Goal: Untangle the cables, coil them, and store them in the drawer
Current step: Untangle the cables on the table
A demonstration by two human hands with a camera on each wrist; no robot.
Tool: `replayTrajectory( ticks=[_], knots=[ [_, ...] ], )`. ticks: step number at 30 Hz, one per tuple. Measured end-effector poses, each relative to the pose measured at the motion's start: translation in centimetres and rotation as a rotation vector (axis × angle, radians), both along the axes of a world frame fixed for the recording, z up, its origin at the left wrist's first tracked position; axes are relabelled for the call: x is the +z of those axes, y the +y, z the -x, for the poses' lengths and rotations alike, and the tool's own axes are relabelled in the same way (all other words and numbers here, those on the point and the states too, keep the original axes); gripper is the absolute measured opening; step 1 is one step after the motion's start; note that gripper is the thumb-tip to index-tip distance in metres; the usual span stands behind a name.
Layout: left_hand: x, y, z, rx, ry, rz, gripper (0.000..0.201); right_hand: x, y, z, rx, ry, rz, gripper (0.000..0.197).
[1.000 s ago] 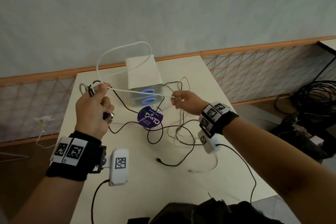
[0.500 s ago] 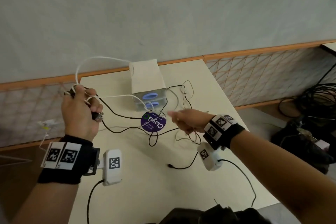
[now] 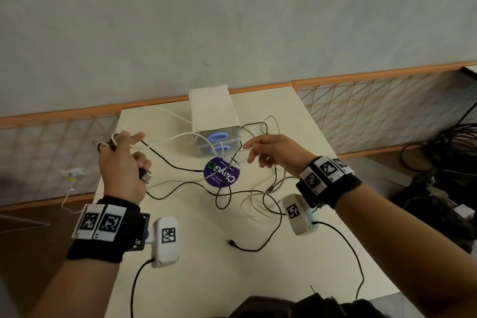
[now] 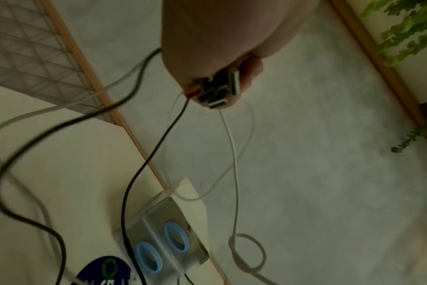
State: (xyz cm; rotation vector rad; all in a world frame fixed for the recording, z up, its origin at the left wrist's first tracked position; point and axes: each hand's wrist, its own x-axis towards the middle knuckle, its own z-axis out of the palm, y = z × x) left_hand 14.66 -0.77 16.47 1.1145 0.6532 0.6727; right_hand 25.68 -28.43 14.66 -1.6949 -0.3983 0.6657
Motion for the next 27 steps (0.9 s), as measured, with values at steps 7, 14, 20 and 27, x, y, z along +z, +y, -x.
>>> replayTrajectory(
  ticks=[7,14,20,27],
  knots=[
    [-1.3,-2.3,0.8,-0.18,0.19,-0.024,0.017,0.2,-0.5,0.2,0.091,0.332,-0.321,0.025],
    [-1.8,-6.7,1.9,-0.721,0.118,-0.181,0.02,0.4,1.2,1.2,0.191,0.435,-0.425,0.021],
    [-1.5,-6.5,2.2,-0.741,0.061,-0.12,0.028,0.6,0.8,0.3,0.108,0.401,-0.383,0.019],
    [-1.4,-6.8,1.9,-0.778,0.169,-0.205,0.016,3.3,1.8,1.3,0.333,-0.399,0.294,0.028]
  ],
)
